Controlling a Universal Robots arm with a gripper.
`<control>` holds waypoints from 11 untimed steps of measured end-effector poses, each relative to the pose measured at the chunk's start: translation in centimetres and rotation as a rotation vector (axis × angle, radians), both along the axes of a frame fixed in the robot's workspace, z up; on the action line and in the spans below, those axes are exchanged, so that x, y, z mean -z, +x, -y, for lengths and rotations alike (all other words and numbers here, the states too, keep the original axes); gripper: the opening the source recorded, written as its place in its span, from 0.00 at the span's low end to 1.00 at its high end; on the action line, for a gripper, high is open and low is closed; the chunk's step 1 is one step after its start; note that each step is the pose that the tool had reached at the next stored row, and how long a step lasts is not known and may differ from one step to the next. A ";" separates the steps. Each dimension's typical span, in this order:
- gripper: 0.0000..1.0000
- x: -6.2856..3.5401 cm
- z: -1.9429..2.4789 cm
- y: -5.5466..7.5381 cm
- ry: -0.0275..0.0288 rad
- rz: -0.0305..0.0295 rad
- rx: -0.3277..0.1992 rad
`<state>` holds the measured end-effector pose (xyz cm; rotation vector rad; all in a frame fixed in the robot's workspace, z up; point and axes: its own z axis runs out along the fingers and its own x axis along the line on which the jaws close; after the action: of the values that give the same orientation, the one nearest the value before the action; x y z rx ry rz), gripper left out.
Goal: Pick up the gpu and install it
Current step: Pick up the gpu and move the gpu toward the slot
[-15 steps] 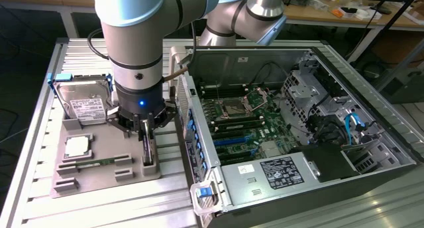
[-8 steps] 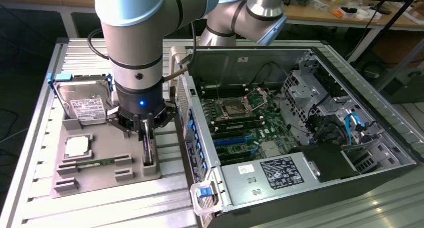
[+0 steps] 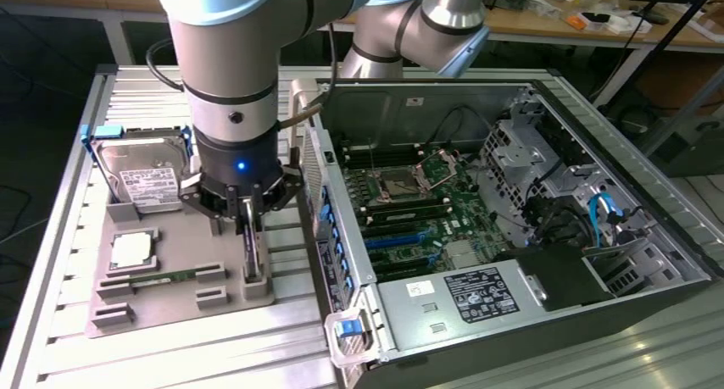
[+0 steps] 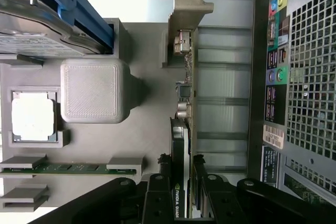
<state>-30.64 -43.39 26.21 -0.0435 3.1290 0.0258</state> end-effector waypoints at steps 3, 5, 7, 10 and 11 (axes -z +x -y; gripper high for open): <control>0.27 -0.72 0.00 0.0 -0.0005 0.0000 0.000; 0.27 -1.13 0.00 0.0 -0.0007 0.0000 0.000; 0.27 -1.51 0.00 0.0 -0.0012 0.0000 0.000; 0.27 -2.10 0.00 0.0 -0.0024 0.0000 0.000; 0.27 -2.33 0.00 0.0 -0.0028 0.0000 0.000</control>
<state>-30.64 -43.39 28.53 -0.0435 3.1291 0.0214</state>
